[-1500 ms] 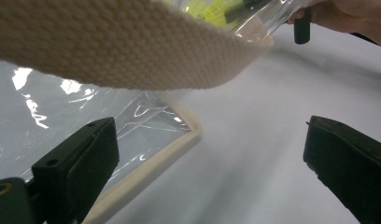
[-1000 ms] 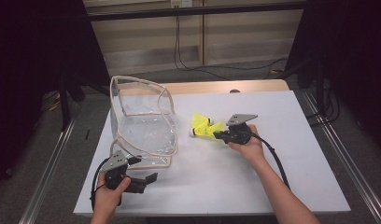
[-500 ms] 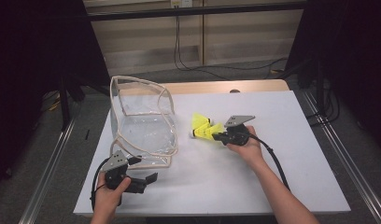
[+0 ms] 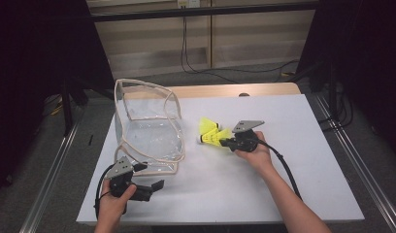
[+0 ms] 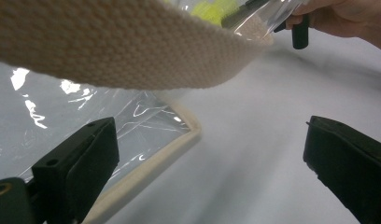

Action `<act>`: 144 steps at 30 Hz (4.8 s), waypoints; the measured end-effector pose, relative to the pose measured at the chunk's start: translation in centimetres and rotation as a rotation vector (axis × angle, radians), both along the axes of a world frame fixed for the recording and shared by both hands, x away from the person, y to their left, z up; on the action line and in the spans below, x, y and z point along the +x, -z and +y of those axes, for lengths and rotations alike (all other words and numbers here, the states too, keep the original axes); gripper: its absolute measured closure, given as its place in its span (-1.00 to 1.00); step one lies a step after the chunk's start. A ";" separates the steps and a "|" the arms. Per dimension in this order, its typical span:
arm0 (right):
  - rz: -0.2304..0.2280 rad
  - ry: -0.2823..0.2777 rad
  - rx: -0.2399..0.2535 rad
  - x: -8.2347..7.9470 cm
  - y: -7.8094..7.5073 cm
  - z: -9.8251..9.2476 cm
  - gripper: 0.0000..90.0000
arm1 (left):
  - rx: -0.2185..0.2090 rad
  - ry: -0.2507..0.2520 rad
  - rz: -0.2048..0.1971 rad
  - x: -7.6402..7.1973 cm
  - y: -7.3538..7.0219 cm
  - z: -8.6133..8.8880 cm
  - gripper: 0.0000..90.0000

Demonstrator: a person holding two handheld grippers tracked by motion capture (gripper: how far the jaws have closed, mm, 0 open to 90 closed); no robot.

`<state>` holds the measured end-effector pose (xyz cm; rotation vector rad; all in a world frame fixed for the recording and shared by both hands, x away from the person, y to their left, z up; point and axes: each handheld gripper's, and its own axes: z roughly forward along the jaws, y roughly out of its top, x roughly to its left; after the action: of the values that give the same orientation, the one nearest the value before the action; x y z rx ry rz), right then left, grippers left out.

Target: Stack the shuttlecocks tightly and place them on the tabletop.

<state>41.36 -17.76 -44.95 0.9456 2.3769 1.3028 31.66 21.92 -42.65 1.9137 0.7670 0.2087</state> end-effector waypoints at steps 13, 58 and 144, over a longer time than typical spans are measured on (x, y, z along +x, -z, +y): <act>0.002 -0.002 0.011 -0.1 0.0 0.2 1.00 | -0.002 -0.002 -0.003 0.0 0.0 0.0 -0.92; 0.035 0.023 0.009 -0.3 0.5 0.8 0.39 | 0.001 0.004 0.000 0.0 0.1 -0.1 -0.92; 0.034 0.229 -0.061 3.4 -5.5 2.9 -0.76 | -0.019 0.018 -0.002 -0.1 0.0 -0.6 -0.92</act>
<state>44.80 -14.85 -39.43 1.1893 2.2394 1.1312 31.59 21.29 -42.67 1.9012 0.7480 0.1918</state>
